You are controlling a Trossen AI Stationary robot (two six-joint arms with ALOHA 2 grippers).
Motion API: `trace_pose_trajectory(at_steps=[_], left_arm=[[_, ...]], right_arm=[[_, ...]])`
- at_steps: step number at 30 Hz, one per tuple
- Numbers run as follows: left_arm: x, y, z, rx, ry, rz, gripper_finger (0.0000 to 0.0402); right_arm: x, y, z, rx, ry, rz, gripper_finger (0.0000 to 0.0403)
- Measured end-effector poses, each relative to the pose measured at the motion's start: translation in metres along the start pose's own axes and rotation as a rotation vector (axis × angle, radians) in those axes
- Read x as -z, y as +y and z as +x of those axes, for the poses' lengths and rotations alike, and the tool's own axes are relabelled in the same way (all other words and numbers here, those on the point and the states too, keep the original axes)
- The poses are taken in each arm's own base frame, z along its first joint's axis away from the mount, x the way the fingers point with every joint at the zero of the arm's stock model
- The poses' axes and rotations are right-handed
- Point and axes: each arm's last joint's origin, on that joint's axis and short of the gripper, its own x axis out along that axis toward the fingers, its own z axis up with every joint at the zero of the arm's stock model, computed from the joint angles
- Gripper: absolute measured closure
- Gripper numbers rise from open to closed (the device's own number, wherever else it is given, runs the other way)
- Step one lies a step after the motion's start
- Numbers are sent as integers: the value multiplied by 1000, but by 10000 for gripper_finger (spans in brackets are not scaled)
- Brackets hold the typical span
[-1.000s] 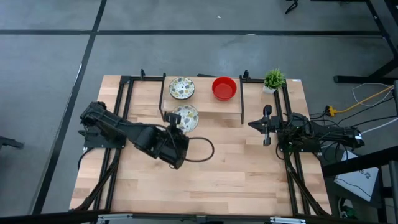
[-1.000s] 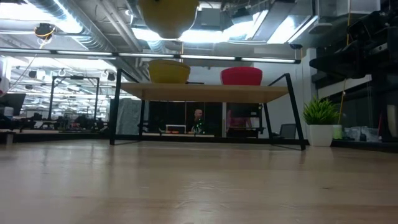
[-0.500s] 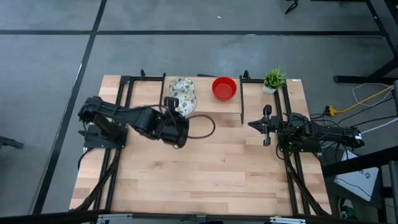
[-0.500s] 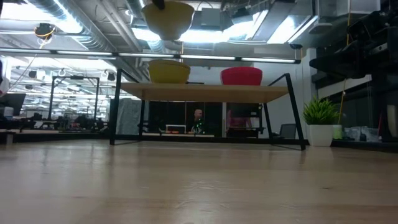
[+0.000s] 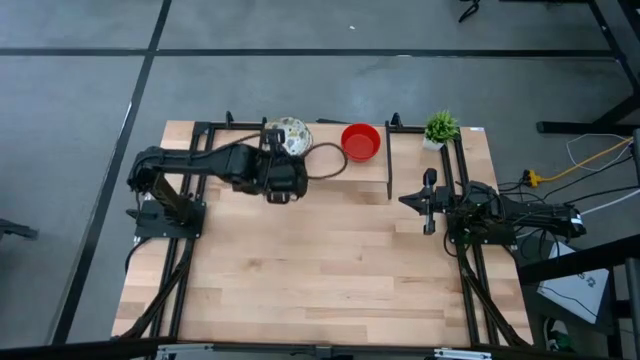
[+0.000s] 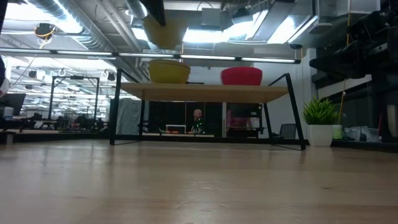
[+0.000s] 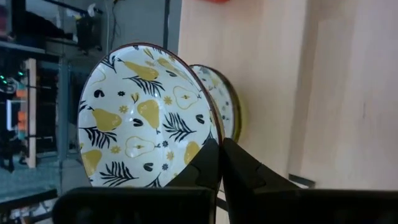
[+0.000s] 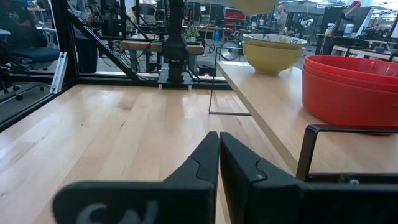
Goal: Pick & Place Mini bowls
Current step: Stack the white patterned bowl on top of the white patterned bowls on the shelf
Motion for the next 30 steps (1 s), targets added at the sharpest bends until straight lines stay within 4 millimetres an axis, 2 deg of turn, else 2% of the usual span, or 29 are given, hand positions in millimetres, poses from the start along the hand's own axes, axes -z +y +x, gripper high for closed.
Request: trace_pose_trajectory(at_steps=[14, 30], left_arm=[[3, 32, 33, 129, 45, -16, 399], [-8, 25, 60, 188, 62, 26, 399]], right_arm=[[0, 0, 0, 0, 0, 0, 386], [0, 0, 0, -1, 0, 0, 386]])
